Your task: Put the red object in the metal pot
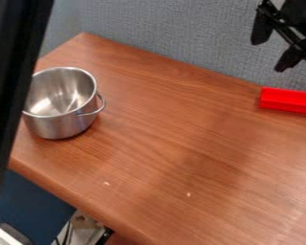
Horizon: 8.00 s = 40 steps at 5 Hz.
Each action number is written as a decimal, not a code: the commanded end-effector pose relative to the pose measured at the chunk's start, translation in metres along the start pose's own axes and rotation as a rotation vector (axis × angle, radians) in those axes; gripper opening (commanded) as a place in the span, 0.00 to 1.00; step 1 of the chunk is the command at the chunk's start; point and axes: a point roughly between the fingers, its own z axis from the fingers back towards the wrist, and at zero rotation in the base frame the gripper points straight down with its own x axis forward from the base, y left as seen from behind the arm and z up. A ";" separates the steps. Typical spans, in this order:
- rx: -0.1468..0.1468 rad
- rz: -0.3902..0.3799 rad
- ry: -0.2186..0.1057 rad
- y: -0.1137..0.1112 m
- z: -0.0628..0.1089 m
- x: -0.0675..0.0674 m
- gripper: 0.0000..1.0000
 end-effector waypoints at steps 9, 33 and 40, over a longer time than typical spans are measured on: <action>0.011 0.032 -0.063 -0.064 -0.038 0.057 1.00; 0.004 -0.600 -0.262 -0.050 -0.024 0.056 1.00; -0.062 -0.194 -0.016 -0.016 -0.038 0.033 1.00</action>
